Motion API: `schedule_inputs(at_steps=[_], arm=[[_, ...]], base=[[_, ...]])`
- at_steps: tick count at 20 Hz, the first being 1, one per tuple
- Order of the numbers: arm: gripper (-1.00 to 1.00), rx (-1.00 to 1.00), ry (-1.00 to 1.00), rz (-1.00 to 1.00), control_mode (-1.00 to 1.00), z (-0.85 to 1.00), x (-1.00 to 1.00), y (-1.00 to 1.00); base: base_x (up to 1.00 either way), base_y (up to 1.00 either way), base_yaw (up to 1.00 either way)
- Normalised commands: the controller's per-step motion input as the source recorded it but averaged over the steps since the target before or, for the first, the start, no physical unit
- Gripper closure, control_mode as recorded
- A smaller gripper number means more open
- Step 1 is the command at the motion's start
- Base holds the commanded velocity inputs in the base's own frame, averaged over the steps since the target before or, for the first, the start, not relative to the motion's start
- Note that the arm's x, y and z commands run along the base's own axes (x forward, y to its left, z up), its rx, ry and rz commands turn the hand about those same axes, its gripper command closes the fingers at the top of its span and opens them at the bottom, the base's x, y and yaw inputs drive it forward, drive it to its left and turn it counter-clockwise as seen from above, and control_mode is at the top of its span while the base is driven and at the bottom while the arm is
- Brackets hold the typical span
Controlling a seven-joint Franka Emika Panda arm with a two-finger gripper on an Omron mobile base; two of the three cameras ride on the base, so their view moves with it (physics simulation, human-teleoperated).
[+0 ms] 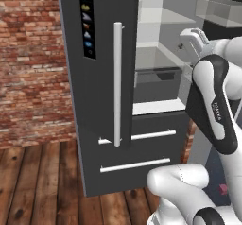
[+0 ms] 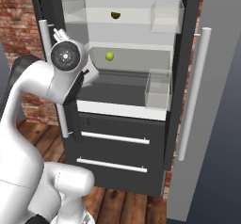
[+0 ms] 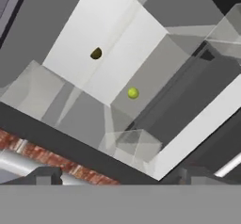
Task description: Retrieve the kiwi and pear from the fridge and place them into the bowl on the dining table.
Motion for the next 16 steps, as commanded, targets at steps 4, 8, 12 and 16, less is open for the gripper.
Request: schedule_inputs(at_steps=[4,8,12,16], arm=[[-1.00,0.18,0.00,0.00,-1.00,-0.31,0.16,0.05],[-1.00,0.22,-0.04,0.00,-1.00,-0.40,0.02,0.19],[-1.00,0.23,-0.02,0.00,-1.00,-0.34,0.03,0.25],[-1.00,0.23,0.00,0.00,-1.00,-0.06,0.01,0.15]], base=[[0.00,0.00,0.00],[0.00,0.00,0.00],[0.00,0.00,0.00],[0.00,0.00,0.00]])
